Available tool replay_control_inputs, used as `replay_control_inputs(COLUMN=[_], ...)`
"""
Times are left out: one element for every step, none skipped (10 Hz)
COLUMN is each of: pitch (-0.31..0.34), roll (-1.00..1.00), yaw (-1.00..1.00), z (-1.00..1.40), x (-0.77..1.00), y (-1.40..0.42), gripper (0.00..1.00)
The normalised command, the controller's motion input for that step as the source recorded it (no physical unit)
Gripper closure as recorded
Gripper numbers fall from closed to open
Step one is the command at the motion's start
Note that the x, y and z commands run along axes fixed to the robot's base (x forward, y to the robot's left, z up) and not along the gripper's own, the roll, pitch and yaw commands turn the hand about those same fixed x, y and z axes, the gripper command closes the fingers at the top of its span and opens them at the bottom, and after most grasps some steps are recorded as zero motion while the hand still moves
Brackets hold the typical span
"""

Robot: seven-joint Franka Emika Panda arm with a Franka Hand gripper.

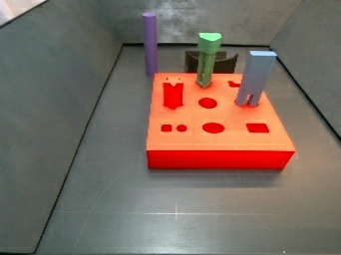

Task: Pick up the round object. Move up. Move to above the board. Insert the round object.
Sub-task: Pick up the round object.

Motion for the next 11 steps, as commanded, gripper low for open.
replay_control_inputs(pitch=[-0.187, -0.227, -0.216, -0.116, -0.047, -0.027, -0.039, 0.0, 0.001, 0.0, 0.0], roll=[0.12, 0.12, 0.1, 0.0, -0.03, -0.01, 0.0, 0.0, 0.0, 0.0, 0.0], yaw=[0.09, 0.18, 0.17, 0.1, 0.0, 0.0, 0.0, 0.0, 0.0, 0.0, 0.0], z=[-0.15, -0.13, -0.13, -0.19, -0.33, -0.45, -0.44, -0.31, -0.26, -0.25, -0.26], x=[-0.79, -0.76, -0.68, -0.26, -0.01, -0.01, -0.05, 0.04, 0.07, 0.0, 0.0], y=[-0.28, -0.36, -0.34, -0.13, -0.02, -0.02, -0.13, -0.19, -0.17, -0.12, -0.07], gripper=[0.0, 0.0, 0.0, 0.0, 0.0, 0.0, 0.0, 0.0, 0.0, 0.0, 0.0])
